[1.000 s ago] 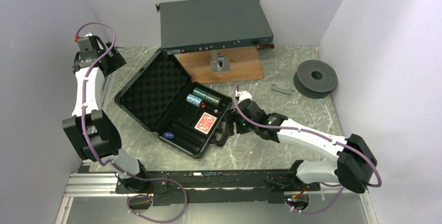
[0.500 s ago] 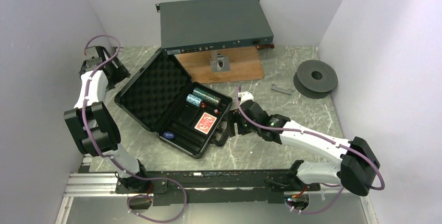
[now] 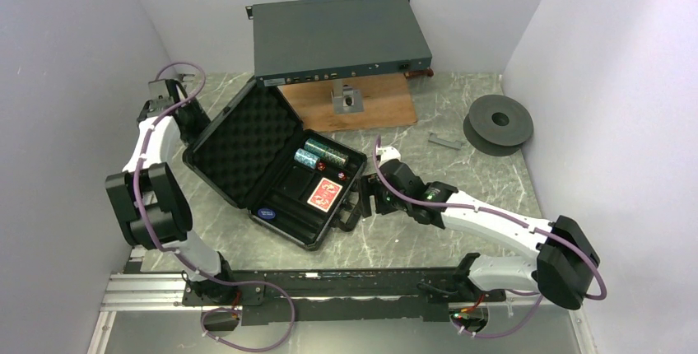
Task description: Pack up texas hold em set
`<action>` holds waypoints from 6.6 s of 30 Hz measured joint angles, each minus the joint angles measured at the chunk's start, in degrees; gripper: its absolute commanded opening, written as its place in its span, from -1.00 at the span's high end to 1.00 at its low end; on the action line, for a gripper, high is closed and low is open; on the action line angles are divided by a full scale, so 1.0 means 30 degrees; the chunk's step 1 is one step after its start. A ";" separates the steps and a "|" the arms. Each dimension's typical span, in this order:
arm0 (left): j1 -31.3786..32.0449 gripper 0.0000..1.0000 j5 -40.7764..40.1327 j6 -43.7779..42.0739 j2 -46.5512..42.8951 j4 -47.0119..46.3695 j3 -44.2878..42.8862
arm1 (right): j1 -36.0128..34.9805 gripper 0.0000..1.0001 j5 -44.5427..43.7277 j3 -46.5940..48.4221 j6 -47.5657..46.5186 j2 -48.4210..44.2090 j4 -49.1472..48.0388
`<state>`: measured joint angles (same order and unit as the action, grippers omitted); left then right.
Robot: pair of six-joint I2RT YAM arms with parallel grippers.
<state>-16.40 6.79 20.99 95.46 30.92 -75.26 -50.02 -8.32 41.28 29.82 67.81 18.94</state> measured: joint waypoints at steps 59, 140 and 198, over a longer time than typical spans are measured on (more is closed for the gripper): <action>0.4189 -0.06 0.0087 -0.2142 -0.8772 -0.0226 0.5588 | -0.1362 0.06 0.7271 1.6451 0.3060 1.2823 -0.3410; 1.5883 0.24 0.0561 0.1749 -1.3085 -0.1851 1.1125 | -0.0561 -0.02 0.0525 0.6754 0.0736 0.3869 0.1428; 2.0837 0.34 -0.2302 0.4415 -1.3180 -0.8021 1.4841 | 0.1785 0.07 0.1173 0.1304 0.1581 0.1042 0.1603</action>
<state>46.11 -0.12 34.24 55.92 6.85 -30.74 -44.66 -4.80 45.19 34.57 70.94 23.75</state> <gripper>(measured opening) 0.331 0.531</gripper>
